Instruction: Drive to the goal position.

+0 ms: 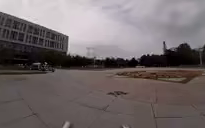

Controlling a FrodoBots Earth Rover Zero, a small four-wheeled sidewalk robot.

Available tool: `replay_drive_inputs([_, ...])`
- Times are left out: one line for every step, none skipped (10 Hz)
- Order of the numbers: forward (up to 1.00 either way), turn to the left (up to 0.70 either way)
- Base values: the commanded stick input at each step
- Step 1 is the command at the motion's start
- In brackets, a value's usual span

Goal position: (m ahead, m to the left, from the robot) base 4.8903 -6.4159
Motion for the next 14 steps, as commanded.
replay_drive_inputs([0.70, 0.00])
replay_drive_inputs([0.70, 0.00])
replay_drive_inputs([0.70, 0.00])
replay_drive_inputs([0.70, 0.00])
replay_drive_inputs([0.70, 0.00])
replay_drive_inputs([0.70, 0.00])
replay_drive_inputs([0.70, 0.00])
replay_drive_inputs([0.70, 0.00])
replay_drive_inputs([0.70, 0.00])
replay_drive_inputs([0.70, 0.00])
replay_drive_inputs([0.70, 0.00])
replay_drive_inputs([0.70, 0.00])
replay_drive_inputs([0.70, -0.20])
replay_drive_inputs([0.70, -0.33])
